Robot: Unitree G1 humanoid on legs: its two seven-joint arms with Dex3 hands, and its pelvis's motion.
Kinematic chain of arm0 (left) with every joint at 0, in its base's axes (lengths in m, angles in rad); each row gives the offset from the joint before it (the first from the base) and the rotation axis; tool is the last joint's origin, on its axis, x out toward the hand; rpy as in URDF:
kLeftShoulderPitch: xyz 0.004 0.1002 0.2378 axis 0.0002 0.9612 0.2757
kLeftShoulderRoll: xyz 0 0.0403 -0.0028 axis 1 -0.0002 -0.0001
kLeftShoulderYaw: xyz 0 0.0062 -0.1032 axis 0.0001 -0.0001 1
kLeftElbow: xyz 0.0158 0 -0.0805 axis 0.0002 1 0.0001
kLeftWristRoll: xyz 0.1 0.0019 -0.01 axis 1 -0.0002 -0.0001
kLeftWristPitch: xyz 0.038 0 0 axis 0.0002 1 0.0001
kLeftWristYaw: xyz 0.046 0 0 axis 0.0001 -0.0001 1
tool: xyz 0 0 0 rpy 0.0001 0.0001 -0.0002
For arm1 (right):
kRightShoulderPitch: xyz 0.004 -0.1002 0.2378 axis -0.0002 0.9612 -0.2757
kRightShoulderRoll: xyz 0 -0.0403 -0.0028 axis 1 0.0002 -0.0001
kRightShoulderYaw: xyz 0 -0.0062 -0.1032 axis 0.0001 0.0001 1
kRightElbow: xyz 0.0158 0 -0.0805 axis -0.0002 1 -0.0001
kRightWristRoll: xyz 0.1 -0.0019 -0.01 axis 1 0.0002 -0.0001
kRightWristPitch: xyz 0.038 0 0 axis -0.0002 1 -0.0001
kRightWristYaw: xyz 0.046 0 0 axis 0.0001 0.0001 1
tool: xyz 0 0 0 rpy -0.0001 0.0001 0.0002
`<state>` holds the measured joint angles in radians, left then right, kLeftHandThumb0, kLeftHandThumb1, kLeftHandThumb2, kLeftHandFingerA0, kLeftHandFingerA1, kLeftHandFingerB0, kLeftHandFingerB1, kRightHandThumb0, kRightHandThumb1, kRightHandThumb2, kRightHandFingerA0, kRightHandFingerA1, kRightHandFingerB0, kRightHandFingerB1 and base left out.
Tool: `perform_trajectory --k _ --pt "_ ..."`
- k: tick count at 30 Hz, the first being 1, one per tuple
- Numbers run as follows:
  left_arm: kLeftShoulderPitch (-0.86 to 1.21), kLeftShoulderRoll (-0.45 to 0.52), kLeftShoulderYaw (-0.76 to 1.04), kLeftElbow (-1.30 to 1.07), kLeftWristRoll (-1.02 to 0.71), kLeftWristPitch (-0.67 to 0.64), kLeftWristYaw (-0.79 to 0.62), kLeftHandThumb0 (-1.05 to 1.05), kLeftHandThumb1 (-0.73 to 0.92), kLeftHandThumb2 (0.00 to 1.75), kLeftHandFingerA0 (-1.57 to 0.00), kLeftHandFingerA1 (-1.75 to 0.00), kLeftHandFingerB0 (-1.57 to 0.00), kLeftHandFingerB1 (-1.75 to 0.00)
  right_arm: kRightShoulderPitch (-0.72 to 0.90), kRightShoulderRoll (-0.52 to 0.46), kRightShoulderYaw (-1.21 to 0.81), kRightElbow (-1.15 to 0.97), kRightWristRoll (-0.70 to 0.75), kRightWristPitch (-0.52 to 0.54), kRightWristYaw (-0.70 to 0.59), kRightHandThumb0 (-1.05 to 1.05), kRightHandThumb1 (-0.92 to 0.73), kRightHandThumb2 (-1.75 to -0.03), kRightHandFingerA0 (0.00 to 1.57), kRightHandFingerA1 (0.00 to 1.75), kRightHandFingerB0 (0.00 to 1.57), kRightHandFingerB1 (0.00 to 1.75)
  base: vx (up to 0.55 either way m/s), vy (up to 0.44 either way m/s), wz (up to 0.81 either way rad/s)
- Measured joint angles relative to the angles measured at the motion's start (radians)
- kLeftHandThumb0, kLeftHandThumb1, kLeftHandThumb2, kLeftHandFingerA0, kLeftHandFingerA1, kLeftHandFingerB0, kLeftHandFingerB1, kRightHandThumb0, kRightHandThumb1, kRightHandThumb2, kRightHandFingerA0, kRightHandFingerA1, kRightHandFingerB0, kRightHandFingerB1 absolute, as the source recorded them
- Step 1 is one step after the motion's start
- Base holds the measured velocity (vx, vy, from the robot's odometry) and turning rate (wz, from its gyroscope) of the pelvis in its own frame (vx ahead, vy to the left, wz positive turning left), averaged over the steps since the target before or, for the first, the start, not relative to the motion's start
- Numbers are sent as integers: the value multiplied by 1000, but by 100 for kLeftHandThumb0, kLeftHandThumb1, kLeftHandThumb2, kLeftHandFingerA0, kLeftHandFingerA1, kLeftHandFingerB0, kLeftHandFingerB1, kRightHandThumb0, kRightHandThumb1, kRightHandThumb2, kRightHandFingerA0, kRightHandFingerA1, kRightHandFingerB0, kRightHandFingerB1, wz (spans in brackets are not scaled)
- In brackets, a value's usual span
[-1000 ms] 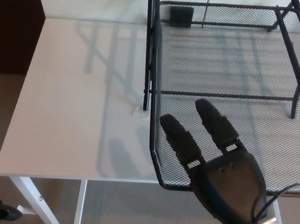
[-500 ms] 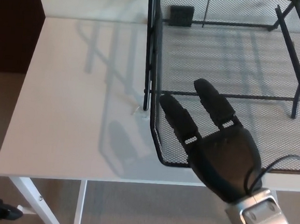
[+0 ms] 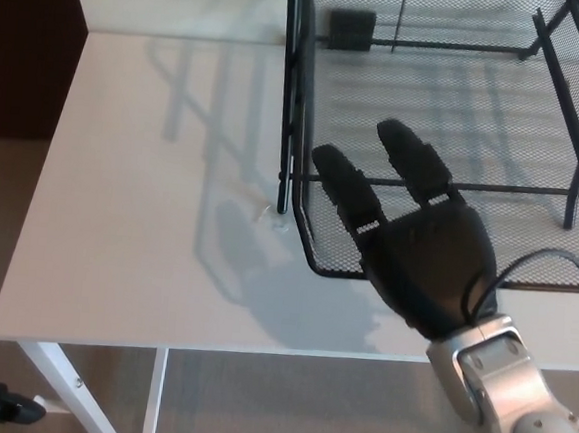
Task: The robot walk towards a table in front and then pushes a layer of a file tray back to its original position using its right hand
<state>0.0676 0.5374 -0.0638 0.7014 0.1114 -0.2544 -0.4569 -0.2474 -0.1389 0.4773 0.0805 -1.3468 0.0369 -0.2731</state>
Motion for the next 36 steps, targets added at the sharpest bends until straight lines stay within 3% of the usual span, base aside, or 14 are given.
perform_trajectory --k 10,12,17,20,24,30,36 --pt "-5 0 0 -1 0 0 0 -52 49 77 -61 -53 -41 -46 -107 11 21 88 16 51 14 -60 -38 -72 0 3 3 10 0 0 0" --pt "-5 0 0 -2 0 0 0 -51 49 77 -60 -53 -41 -46 -123 12 26 107 17 62 14 -58 -38 -74 0 11 2 15 0 0 0" --pt "-5 0 0 -9 0 0 -1 -52 49 77 -60 -53 -41 -46 -159 13 36 154 18 85 10 -65 -41 -73 0 0 2 6 0 0 0" --pt "-6 0 0 -11 0 1 -1 -52 49 76 -62 -53 -43 -46 -182 13 43 168 22 95 11 -62 -40 -73 0 5 3 11 0 0 0" --pt "-7 0 0 -10 0 0 -1 -52 49 77 -64 -54 -43 -47 -192 12 49 177 33 97 12 -68 -42 -74 0 0 1 5 0 0 0" --pt "-9 0 0 -7 0 0 -1 -51 48 76 -63 -54 -43 -46 -191 3 56 158 56 98 19 -64 -41 -76 0 7 4 14 0 0 0" --pt "-16 0 0 -6 -1 0 -2 -52 49 76 -64 -54 -43 -46 -156 -24 61 99 70 96 21 -76 -47 -80 0 1 3 6 0 0 0"
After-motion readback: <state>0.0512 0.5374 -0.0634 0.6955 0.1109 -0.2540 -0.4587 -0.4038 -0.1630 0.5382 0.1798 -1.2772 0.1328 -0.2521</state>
